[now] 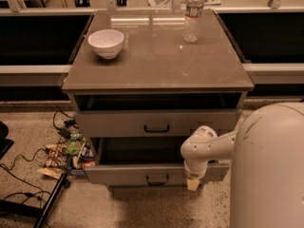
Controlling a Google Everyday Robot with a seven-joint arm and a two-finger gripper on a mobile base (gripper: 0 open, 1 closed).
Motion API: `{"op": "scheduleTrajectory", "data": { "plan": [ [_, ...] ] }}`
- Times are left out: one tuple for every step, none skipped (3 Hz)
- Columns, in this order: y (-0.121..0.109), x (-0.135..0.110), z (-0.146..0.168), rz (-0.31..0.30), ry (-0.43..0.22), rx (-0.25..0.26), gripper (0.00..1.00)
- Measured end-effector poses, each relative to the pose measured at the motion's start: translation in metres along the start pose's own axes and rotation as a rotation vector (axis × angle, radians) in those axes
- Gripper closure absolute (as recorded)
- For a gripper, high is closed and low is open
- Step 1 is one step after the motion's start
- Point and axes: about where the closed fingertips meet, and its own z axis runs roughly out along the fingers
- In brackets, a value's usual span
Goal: Open middle drawer
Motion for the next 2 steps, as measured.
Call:
{"op": "scheduleTrajectory", "data": {
  "plan": [
    [0.012,0.0,-0.004,0.009,0.007,-0.02,0.65],
    [0.04,0.003,-0.015,0.036,0.029,-0.069,0.88]
  ]
}}
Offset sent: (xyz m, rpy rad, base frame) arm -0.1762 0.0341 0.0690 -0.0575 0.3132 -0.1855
